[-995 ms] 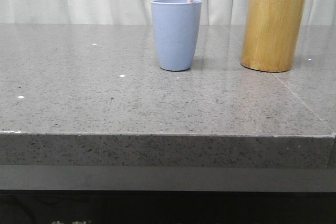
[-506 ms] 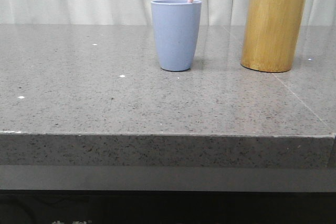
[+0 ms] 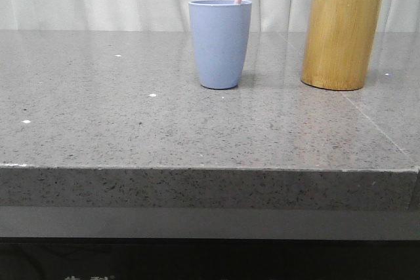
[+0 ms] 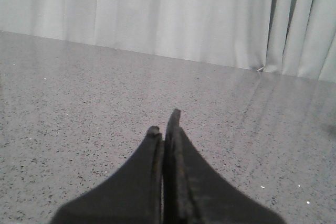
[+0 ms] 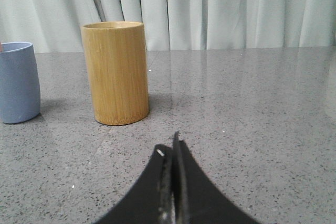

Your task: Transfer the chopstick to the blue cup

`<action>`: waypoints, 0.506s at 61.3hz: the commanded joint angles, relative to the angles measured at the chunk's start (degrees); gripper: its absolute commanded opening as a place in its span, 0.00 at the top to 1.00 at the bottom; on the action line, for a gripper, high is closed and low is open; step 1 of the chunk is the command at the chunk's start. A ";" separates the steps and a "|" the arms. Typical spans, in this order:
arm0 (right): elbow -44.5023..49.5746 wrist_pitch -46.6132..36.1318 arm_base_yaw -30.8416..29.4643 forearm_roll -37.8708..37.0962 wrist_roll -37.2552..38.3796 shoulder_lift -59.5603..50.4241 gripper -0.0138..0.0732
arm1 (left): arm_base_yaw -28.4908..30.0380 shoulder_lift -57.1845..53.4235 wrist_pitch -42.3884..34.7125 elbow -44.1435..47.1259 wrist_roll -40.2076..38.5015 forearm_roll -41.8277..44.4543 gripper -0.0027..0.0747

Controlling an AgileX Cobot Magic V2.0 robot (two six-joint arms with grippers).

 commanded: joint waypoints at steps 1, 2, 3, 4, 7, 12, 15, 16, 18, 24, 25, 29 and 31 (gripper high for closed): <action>-0.16 -4.84 -0.48 -0.87 0.25 -1.36 0.92 | 0.00 -1.19 -4.99 0.71 -0.49 -0.35 0.99; -0.16 -4.84 -0.56 -0.87 0.25 -1.36 0.92 | 0.00 -1.19 -4.99 0.71 -0.49 -0.35 0.99; -0.16 -4.79 -0.57 -0.87 0.25 -1.36 0.92 | 0.00 -1.19 -4.99 0.71 -0.49 -0.35 0.99; -0.16 -4.69 -0.71 -0.87 0.25 -1.36 0.92 | 0.00 -1.19 -4.99 0.71 -0.49 -0.35 0.99; -0.16 -4.57 -1.13 -0.87 0.25 -1.36 0.92 | 0.00 -1.19 -4.99 0.71 -0.49 -0.35 0.99; -0.16 -4.57 -1.83 -0.66 0.25 -1.36 0.92 | 0.00 -1.19 -4.99 0.71 -0.49 -0.35 0.99; -0.16 -4.52 -2.22 -0.42 0.25 -1.36 0.92 | 0.00 -1.19 -4.99 0.71 -0.49 -0.35 0.99; -0.16 -4.52 -2.31 -0.35 0.25 -1.36 0.92 | 0.00 -1.19 -4.99 0.71 -0.49 -0.35 0.99; -0.16 -4.52 -2.47 -0.24 0.20 -1.36 0.92 | 0.00 -1.19 -4.99 0.71 -0.49 -0.35 0.99; -0.16 -4.52 -2.59 0.06 0.20 -1.36 0.92 | 0.00 -1.19 -4.99 0.71 -0.49 -0.35 0.99; -0.16 -4.52 -2.59 0.05 0.20 -1.31 0.92 | 0.00 -1.19 -4.99 0.71 -0.49 -0.35 0.99; -0.16 -4.52 -2.59 0.05 0.20 -1.31 0.92 | 0.00 -1.19 -4.99 0.71 -0.49 -0.35 0.99; -0.16 -4.52 -2.59 0.05 0.20 -1.31 0.92 | 0.00 -1.19 -4.99 0.71 -0.49 -0.35 0.99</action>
